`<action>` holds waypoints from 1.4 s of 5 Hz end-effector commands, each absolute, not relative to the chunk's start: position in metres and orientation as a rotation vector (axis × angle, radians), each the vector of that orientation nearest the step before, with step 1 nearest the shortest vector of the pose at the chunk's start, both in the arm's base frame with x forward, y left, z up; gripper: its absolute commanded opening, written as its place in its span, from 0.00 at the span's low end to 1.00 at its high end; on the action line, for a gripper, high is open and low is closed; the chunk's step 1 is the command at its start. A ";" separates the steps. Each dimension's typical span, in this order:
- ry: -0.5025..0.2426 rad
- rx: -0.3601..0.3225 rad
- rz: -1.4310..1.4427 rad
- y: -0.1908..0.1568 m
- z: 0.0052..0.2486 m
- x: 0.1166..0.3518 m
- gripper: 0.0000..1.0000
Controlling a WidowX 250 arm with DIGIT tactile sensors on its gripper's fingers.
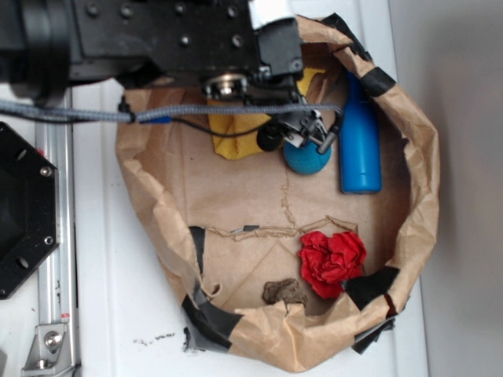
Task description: Grab the yellow cloth.
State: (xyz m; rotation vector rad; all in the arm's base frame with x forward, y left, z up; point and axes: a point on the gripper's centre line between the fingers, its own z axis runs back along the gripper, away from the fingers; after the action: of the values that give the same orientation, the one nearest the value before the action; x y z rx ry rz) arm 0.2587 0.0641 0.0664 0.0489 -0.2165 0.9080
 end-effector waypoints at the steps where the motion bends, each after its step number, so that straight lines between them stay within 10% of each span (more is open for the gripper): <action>1: -0.156 0.020 1.007 0.081 0.045 0.281 1.00; 2: -0.104 0.067 0.999 0.084 0.042 0.282 1.00; 3: -0.080 0.034 0.872 0.083 0.043 0.285 0.00; 7: -0.139 -0.053 0.557 0.073 0.080 0.287 0.00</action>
State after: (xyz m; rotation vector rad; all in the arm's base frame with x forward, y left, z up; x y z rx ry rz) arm 0.2821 0.0642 0.0595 -0.0488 -0.0624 0.5878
